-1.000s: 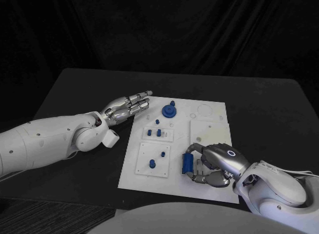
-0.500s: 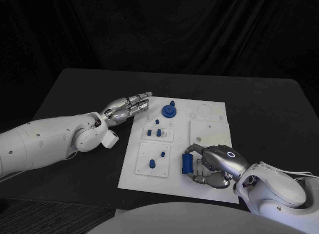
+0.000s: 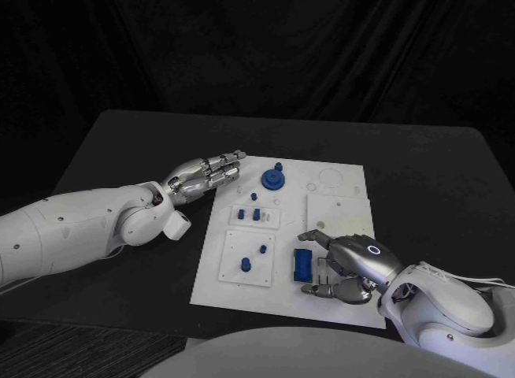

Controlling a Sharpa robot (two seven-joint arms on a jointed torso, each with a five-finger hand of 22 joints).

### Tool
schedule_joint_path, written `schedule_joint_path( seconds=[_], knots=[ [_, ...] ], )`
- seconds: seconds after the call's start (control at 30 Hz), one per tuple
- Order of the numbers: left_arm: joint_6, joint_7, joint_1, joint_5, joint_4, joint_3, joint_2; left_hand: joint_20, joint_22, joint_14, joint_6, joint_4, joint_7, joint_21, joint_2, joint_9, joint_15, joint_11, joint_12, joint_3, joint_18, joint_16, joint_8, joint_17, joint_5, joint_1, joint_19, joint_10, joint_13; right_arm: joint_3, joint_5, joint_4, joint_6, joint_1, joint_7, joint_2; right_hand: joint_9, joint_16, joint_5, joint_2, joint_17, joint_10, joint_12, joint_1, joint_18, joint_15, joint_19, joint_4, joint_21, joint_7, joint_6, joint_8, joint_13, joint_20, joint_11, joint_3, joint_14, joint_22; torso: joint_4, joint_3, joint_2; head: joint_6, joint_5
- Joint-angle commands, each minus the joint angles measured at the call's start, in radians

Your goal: Assemble the parts on the task board

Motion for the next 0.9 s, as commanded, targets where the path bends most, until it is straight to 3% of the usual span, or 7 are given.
schedule_joint_path(
  seconds=[0.03, 0.2, 0.33, 0.43, 0.73, 0.83, 0.9],
  knots=[
    [0.011, 0.011, -0.002, 0.001, 0.002, 0.001, -0.001, 0.006, 0.0, 0.003, 0.008, 0.0, 0.0, -0.002, 0.005, 0.001, 0.006, 0.008, -0.007, 0.006, -0.005, -0.004, 0.004, -0.001, 0.003, -0.008, -0.003, -0.001, -0.001, 0.0, -0.007, 0.004, -0.018, -0.003, -0.026, -0.004, -0.004, -0.003, -0.035, -0.016, 0.058, 0.075, -0.007, -0.021, 0.009, 0.005, 0.045, 0.0, -0.006, -0.002, 0.011, 0.011, 0.212, 0.006, 0.006, -0.015, 0.066, 0.22, -0.0005, 0.0003, -0.001, 0.0, 0.003],
    [0.0, 0.02, -0.002, 0.001, 0.006, 0.001, -0.006, 0.005, -0.001, 0.003, 0.007, 0.0, 0.0, -0.002, 0.004, 0.001, 0.004, 0.008, -0.007, 0.006, -0.005, -0.004, 0.004, -0.001, 0.003, -0.008, -0.004, -0.001, -0.001, 0.0, -0.005, 0.031, -0.089, -0.002, -0.012, -0.033, 0.001, -0.002, -0.118, -0.038, 0.061, 0.076, -0.007, -0.108, 0.008, 0.002, 0.047, 0.002, -0.002, -0.005, 0.089, 0.09, 0.213, 0.004, 0.003, -0.041, 0.067, 0.221, 0.0004, 0.0001, -0.001, 0.0, 0.002],
    [-0.024, 0.039, -0.002, 0.001, 0.014, 0.001, -0.01, -0.004, -0.002, 0.003, -0.008, 0.003, -0.013, -0.003, -0.003, -0.002, -0.008, -0.001, -0.007, 0.001, -0.003, -0.004, 0.001, -0.001, 0.0, -0.016, -0.005, -0.001, -0.001, 0.0, 0.077, 0.065, -0.149, 0.032, 0.013, -0.079, 0.017, 0.001, -0.101, 0.066, 0.067, 0.083, -0.001, -0.172, 0.006, 0.005, 0.051, -0.003, 0.005, -0.002, 0.245, 0.165, 0.224, 0.005, 0.005, 0.011, 0.068, 0.224, 0.0055, -0.0008, -0.002, 0.0, -0.003],
    [-0.044, 0.058, -0.002, 0.001, 0.021, 0.001, -0.015, -0.016, -0.002, 0.003, -0.021, 0.011, -0.026, -0.003, -0.01, -0.004, -0.024, -0.01, -0.007, -0.008, 0.0, -0.004, -0.002, -0.001, -0.006, -0.025, -0.005, -0.001, -0.001, 0.0, 0.177, 0.082, -0.142, 0.081, 0.012, -0.111, 0.036, 0.001, -0.042, 0.09, 0.068, 0.088, 0.003, -0.162, 0.005, 0.006, 0.053, -0.006, 0.009, -0.006, 0.314, 0.209, 0.232, 0.006, 0.006, 0.024, 0.068, 0.225, 0.0022, -0.001, -0.001, 0.0, -0.001],
    [-0.138, 0.121, -0.002, 0.001, 0.047, 0.001, -0.022, -0.086, -0.002, 0.003, -0.137, 0.067, -0.095, -0.003, -0.021, -0.018, -0.095, -0.025, -0.007, -0.096, 0.002, -0.004, -0.024, -0.001, -0.17, -0.124, -0.005, -0.001, -0.001, 0.0, 0.516, 0.111, 0.086, 0.234, -0.094, -0.203, 0.079, 0.004, -0.049, 0.14, 0.071, 0.106, 0.017, -0.225, 0.003, 0.003, 0.058, -0.007, 0.019, -0.029, 0.455, 0.274, 0.263, 0.004, 0.002, 0.006, 0.069, 0.228, 0.009, -0.0026, 0.001, 0.0, -0.011],
    [-0.181, 0.155, -0.002, 0.001, 0.055, 0.001, -0.022, -0.117, -0.002, 0.003, -0.147, 0.066, -0.133, -0.003, -0.03, -0.019, -0.111, -0.039, -0.007, -0.122, -0.013, -0.004, -0.025, -0.001, -0.224, -0.155, -0.005, -0.001, -0.001, 0.0, 0.575, 0.105, 0.18, 0.256, -0.149, -0.215, 0.081, -0.002, 0.014, 0.149, 0.057, 0.106, 0.017, -0.196, 0.004, -0.001, 0.055, -0.01, 0.013, -0.034, 0.494, 0.244, 0.263, 0.0, -0.002, 0.01, 0.067, 0.226, 0.008, -0.0029, 0.001, 0.0, -0.011],
    [-0.218, 0.185, -0.002, 0.001, 0.061, 0.001, -0.021, -0.144, -0.002, 0.003, -0.157, 0.066, -0.183, -0.003, -0.047, -0.02, -0.133, -0.085, -0.007, -0.141, -0.02, -0.004, -0.026, -0.001, -0.278, -0.177, -0.005, -0.001, -0.001, 0.0, 0.607, 0.089, 0.264, 0.268, -0.2, -0.216, 0.083, -0.005, 0.102, 0.149, 0.049, 0.106, 0.017, -0.156, 0.006, -0.005, 0.053, -0.017, 0.007, -0.037, 0.521, 0.215, 0.262, -0.004, -0.006, 0.019, 0.065, 0.224, 0.0057, -0.0027, 0.001, 0.0, -0.011]
  ],
)
